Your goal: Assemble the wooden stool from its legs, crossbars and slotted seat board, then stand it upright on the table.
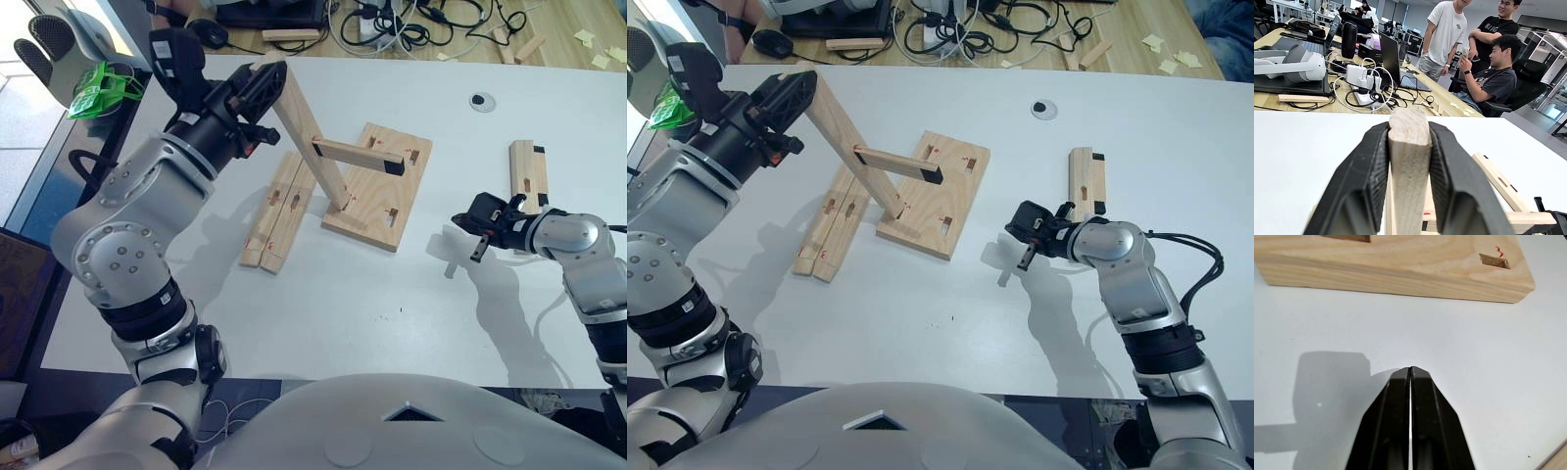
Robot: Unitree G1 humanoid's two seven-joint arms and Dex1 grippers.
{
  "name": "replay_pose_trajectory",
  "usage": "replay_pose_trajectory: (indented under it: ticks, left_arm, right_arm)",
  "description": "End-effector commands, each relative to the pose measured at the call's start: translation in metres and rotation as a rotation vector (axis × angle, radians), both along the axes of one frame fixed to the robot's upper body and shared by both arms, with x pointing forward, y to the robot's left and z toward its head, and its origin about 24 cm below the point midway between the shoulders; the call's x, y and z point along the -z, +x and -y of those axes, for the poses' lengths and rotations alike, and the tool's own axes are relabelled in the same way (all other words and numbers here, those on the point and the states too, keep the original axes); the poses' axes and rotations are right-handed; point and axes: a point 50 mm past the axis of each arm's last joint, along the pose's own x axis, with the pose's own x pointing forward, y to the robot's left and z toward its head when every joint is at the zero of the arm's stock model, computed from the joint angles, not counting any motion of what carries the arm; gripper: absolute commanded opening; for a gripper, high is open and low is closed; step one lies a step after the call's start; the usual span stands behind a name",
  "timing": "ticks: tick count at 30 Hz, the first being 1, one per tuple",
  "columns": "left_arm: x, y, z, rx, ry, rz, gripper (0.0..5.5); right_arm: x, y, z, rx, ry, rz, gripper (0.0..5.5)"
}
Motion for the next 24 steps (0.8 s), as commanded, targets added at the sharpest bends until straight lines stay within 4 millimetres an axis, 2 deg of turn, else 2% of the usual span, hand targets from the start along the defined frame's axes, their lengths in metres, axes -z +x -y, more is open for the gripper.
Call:
replay_pose_trajectory:
  ticks: [1,5,13,16,19,24]
  left_arm:
    - [0.01,-0.001,0.003,-0.006,0.071,-0.06,1.02]
    - [0.018,0.0,0.004,-0.069,0.103,-0.131,1.02]
    - [0.022,0.003,0.015,-0.139,0.099,-0.232,1.02]
    - [0.022,0.003,0.022,-0.137,0.066,-0.203,1.02]
    - [0.028,0.001,0.031,-0.116,0.108,-0.167,1.02]
    - [0.036,0.015,0.05,-0.111,0.097,-0.094,1.02]
  right_arm:
    - [-0.004,0.003,0.0,-0.006,-0.013,0.02,0.0]
    - [-0.004,0.004,-0.001,-0.012,-0.014,0.028,0.0]
    - [-0.003,0.007,-0.003,-0.022,-0.01,0.042,0.0]
    - [-0.003,0.009,-0.003,-0.028,-0.015,0.049,0.0]
    - [-0.004,0.012,-0.001,-0.024,-0.028,0.069,0.0]
    - [-0.001,0.026,0.015,0.086,-0.093,0.142,0.0]
